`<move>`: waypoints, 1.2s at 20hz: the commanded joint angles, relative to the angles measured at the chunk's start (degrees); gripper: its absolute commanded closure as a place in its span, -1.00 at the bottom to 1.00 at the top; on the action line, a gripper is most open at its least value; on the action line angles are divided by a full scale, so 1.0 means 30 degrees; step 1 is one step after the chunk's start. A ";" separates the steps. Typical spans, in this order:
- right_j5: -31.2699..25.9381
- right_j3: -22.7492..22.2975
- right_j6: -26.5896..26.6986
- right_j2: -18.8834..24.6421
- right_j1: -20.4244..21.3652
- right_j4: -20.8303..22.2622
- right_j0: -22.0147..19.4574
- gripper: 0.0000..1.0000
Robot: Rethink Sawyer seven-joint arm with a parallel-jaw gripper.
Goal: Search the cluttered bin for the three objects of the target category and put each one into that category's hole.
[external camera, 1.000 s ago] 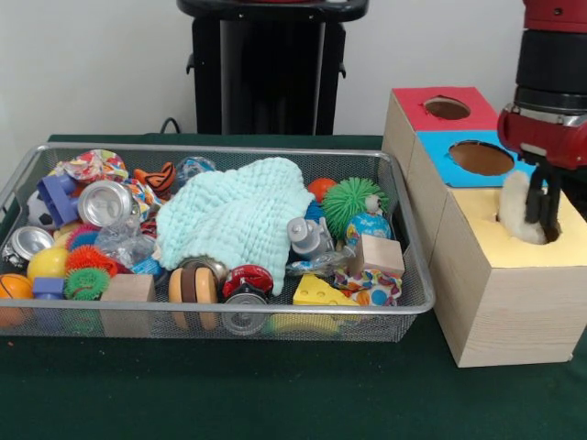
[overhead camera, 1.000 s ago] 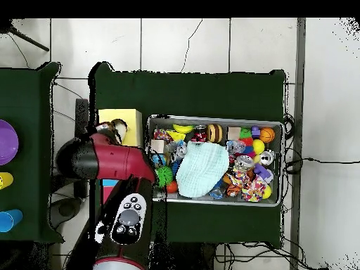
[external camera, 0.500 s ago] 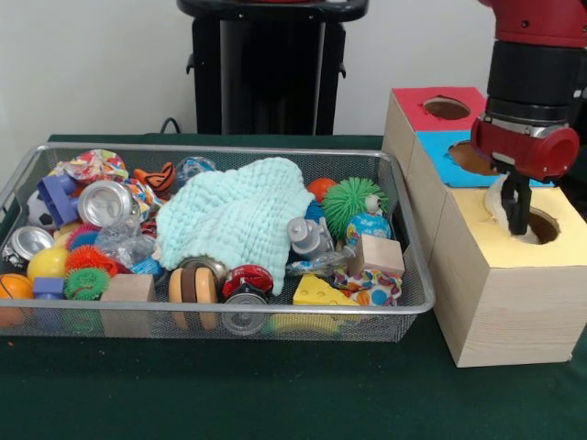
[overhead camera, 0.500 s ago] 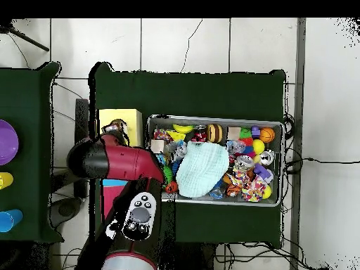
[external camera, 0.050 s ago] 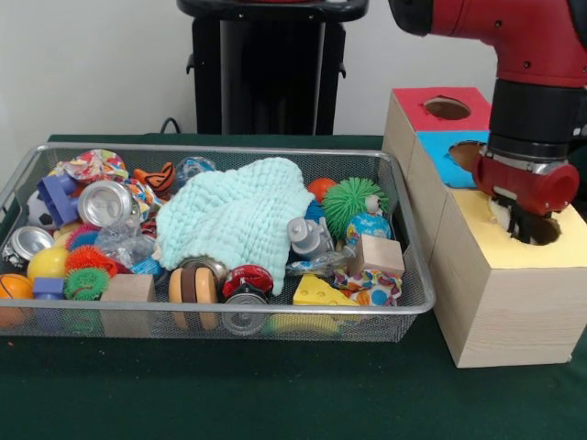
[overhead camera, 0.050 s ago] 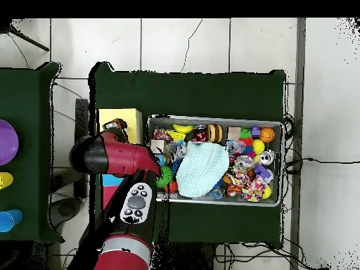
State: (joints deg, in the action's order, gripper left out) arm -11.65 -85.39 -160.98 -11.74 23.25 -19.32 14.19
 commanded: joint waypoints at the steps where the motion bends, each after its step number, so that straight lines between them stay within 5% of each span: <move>1: 0.0832 0.2560 -0.2119 0.0436 -0.5252 -0.1015 0.0620 1.00; 12: 0.0704 0.3415 -0.2790 -0.0107 -0.5920 -0.1699 0.1214 1.00; 19: -0.3062 0.1986 -0.3337 -0.1071 -0.2980 -0.2196 0.2036 1.00; 24: -0.3415 0.1582 -0.3481 -0.1223 -0.2111 -0.2515 0.2213 1.00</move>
State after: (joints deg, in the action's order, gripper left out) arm -15.68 -78.25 -160.98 -19.41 18.12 -23.46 20.28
